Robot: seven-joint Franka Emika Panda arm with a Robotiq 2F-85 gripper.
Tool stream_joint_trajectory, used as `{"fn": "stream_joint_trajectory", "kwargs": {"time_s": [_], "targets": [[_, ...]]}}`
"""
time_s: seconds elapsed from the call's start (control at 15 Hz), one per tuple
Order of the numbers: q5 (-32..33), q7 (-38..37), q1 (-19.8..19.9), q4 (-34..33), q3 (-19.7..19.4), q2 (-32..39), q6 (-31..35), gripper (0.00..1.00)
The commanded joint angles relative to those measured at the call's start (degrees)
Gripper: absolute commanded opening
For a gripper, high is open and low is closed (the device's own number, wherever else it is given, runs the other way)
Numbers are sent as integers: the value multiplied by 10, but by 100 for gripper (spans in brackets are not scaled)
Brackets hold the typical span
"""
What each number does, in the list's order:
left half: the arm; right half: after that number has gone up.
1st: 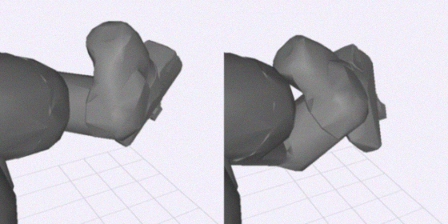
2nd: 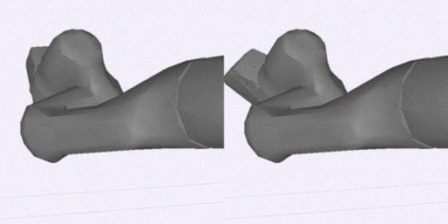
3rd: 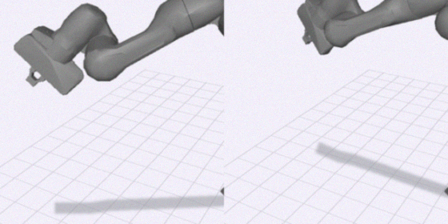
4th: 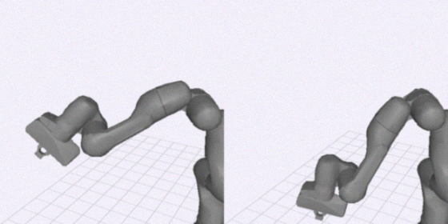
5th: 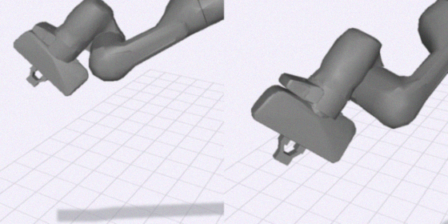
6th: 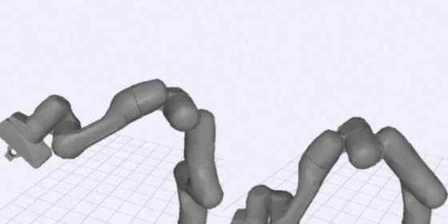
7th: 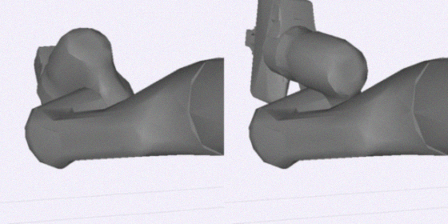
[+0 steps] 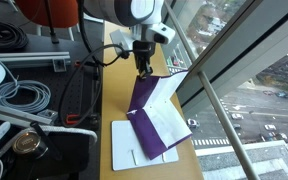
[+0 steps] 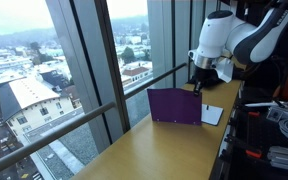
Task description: Open the folder on the towel
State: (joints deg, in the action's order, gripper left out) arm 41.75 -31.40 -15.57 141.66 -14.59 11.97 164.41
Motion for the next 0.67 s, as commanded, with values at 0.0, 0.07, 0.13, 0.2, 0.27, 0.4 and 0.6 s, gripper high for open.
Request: {"fn": "stream_joint_trajectory", "kwargs": {"time_s": [0.0,0.07,0.13,0.2,0.27,0.4,0.6], "targets": [[54,-67,-28,-9,-12,0,9,0],[62,-81,-32,-12,-10,1,8,0],[66,-92,-35,-14,-8,2,7,0],[66,-99,-39,-16,-4,3,7,0],[64,-107,-43,-17,-2,3,6,0],[59,-114,-52,-14,4,-2,4,0],[63,-128,-66,-11,4,0,4,0]]}}
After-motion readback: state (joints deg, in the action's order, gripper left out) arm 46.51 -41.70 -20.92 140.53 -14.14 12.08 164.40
